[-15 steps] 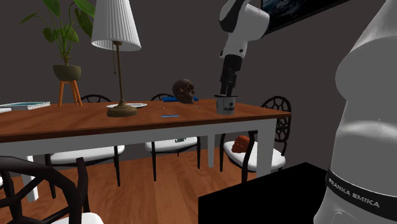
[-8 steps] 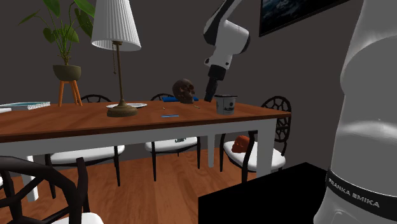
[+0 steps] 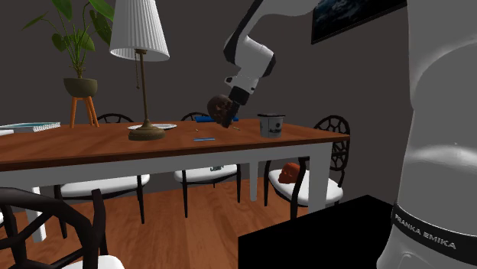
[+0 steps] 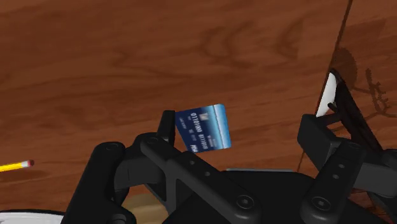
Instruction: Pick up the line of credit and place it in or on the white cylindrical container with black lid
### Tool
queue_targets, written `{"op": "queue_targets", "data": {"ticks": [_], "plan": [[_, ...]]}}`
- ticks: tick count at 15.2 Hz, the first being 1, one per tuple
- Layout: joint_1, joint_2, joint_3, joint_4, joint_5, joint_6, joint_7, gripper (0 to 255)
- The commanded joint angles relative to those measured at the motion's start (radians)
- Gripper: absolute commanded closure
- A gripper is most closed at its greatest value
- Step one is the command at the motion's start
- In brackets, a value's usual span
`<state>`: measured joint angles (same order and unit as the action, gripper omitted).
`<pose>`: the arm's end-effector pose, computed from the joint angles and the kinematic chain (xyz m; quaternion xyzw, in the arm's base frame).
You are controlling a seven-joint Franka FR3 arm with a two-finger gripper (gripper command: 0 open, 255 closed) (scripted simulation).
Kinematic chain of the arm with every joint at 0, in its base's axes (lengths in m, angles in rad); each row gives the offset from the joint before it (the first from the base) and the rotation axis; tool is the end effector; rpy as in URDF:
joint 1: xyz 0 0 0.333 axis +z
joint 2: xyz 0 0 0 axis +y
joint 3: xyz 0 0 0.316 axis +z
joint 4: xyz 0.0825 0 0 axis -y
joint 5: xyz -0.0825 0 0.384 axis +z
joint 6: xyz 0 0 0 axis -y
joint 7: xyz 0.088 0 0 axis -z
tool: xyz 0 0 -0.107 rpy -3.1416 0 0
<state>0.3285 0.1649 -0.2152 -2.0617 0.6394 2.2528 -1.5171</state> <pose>0.5759 0.0849 0.3636 -0.7943 -0.5619 -0.1619 0.1647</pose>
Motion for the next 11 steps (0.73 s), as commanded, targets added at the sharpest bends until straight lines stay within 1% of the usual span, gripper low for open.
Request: {"op": "queue_targets", "data": {"ticks": [1,6,11], "plan": [[-0.002,0.055,0.022,0.061,0.052,-0.011,-0.085,0],[-0.008,0.173,0.085,0.208,0.139,-0.045,-0.249,0],[0.004,0.213,0.102,0.211,0.163,-0.002,-0.261,0]]}}
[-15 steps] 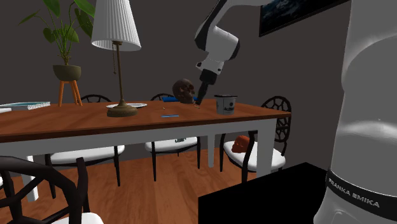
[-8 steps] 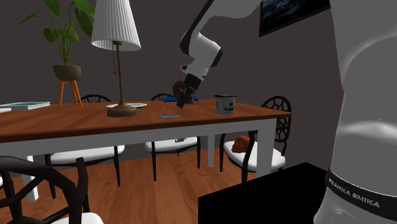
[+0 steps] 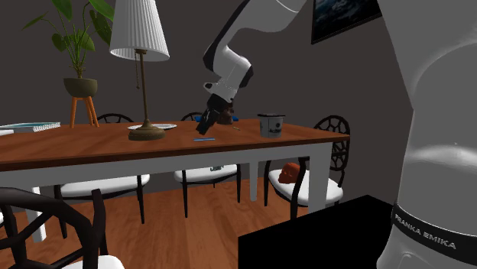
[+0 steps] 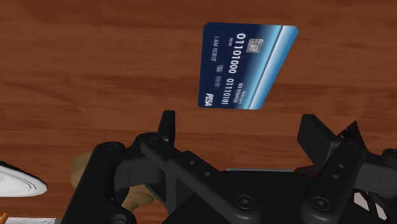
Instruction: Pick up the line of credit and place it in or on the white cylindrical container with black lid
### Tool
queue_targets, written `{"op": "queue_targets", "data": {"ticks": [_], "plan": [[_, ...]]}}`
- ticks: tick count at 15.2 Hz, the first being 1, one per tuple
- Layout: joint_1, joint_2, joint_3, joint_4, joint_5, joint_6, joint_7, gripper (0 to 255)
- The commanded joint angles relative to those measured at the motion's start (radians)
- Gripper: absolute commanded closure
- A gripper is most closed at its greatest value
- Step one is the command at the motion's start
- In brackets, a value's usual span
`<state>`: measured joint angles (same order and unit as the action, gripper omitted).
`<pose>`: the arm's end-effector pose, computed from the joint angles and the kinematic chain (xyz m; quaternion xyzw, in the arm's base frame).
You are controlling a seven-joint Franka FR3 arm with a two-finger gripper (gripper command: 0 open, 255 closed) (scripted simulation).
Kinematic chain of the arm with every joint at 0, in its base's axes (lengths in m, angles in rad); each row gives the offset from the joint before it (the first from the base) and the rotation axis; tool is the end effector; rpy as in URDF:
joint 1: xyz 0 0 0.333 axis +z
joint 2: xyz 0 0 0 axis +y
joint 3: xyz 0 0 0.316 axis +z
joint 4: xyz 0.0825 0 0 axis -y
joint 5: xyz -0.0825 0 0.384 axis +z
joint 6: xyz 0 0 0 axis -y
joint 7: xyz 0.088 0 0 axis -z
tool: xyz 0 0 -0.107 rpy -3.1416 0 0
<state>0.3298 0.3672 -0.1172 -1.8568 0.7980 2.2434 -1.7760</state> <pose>0.6209 0.1603 0.3327 -0.7031 -0.6504 -0.2121 0.1940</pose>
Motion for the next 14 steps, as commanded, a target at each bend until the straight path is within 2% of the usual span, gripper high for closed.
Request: {"op": "queue_targets", "data": {"ticks": [1,11,12,14], "plan": [[0.005,0.02,0.007,0.007,0.01,0.016,-0.005,0],[0.008,0.033,0.012,0.009,0.017,0.028,-0.009,0],[0.008,0.033,0.012,0.009,0.017,0.028,-0.009,255],[0.008,0.033,0.012,0.009,0.017,0.028,-0.008,255]]}}
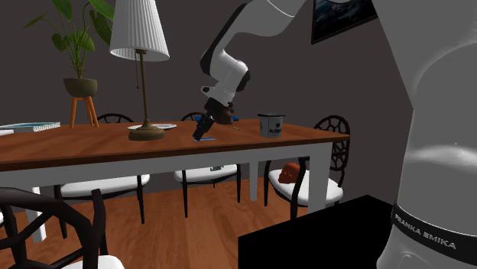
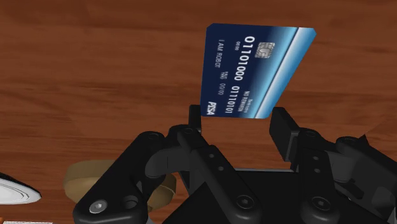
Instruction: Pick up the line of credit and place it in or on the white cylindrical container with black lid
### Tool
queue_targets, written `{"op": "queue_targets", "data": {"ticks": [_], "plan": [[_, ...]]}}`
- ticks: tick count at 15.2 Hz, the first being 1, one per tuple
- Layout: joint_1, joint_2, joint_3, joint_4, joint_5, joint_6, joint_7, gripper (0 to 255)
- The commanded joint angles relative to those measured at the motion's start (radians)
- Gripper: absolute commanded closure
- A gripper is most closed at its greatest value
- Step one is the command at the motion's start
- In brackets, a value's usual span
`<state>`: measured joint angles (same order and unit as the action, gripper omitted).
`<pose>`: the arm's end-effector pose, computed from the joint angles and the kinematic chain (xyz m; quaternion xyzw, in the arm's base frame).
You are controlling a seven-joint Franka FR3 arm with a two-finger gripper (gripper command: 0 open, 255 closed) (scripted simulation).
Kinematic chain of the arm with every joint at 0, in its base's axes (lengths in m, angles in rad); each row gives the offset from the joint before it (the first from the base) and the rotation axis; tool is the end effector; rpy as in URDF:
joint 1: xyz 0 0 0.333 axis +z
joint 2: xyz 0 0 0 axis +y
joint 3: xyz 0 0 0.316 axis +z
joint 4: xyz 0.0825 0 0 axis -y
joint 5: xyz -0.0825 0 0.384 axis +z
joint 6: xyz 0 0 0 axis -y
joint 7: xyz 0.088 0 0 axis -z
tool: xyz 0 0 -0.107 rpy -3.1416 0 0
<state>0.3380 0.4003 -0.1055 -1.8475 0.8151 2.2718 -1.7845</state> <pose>0.6228 0.1710 0.3174 -0.7027 -0.6507 -0.2126 0.1940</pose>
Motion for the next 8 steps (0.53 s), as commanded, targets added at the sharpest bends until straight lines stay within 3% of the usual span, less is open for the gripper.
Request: {"op": "queue_targets", "data": {"ticks": [1,8], "plan": [[0.0,0.0,0.0,0.0,0.0,0.0,0.0,255],[0.001,-0.007,-0.002,0.002,-0.006,-0.007,0.008,255]]}}
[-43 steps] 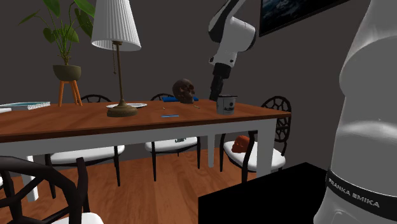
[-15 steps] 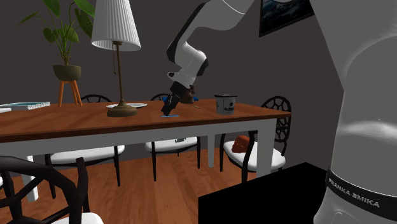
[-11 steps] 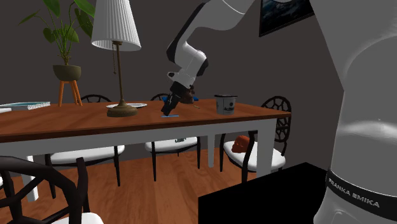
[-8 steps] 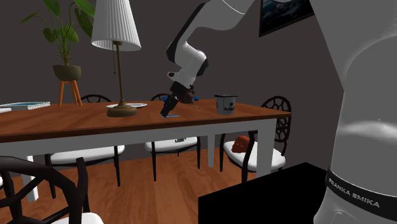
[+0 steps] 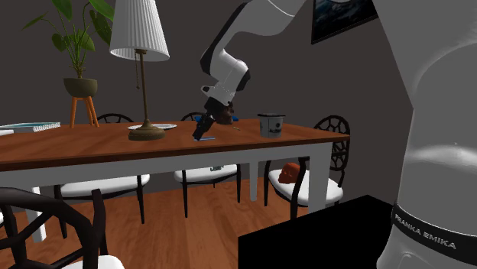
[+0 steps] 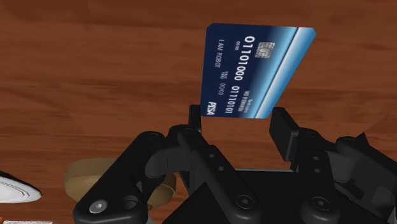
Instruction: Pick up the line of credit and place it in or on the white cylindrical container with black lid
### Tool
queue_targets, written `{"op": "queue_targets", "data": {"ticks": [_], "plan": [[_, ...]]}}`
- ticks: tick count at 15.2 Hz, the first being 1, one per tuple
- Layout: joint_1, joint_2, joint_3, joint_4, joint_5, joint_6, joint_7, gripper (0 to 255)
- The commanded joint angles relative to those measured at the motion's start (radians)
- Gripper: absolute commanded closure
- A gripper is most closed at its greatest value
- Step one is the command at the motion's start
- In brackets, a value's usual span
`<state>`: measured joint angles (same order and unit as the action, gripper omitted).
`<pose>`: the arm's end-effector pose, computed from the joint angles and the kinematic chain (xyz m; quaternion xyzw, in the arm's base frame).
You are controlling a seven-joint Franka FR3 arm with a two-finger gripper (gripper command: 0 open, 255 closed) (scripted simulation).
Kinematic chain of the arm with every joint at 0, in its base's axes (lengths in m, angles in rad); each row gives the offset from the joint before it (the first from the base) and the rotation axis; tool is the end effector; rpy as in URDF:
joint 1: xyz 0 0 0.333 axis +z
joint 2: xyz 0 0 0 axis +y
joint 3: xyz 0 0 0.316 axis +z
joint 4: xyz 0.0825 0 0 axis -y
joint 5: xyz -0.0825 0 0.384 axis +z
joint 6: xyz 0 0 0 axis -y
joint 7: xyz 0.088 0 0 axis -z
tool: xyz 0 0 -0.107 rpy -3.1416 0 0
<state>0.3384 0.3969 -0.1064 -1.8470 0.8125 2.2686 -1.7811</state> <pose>0.6227 0.1710 0.3196 -0.7027 -0.6507 -0.2125 0.1940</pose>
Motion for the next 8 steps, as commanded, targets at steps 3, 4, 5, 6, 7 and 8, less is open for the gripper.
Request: {"op": "queue_targets", "data": {"ticks": [3,4,5,6,7,8], "plan": [[0.003,-0.026,-0.007,0.008,-0.021,-0.026,0.029,255],[0.004,-0.033,-0.009,0.011,-0.027,-0.034,0.037,255],[0.005,-0.04,-0.011,0.014,-0.033,-0.042,0.045,255],[0.005,-0.047,-0.012,0.018,-0.038,-0.05,0.053,255],[0.006,-0.053,-0.014,0.021,-0.044,-0.058,0.061,255],[0.006,-0.06,-0.016,0.025,-0.049,-0.065,0.069,255]]}}
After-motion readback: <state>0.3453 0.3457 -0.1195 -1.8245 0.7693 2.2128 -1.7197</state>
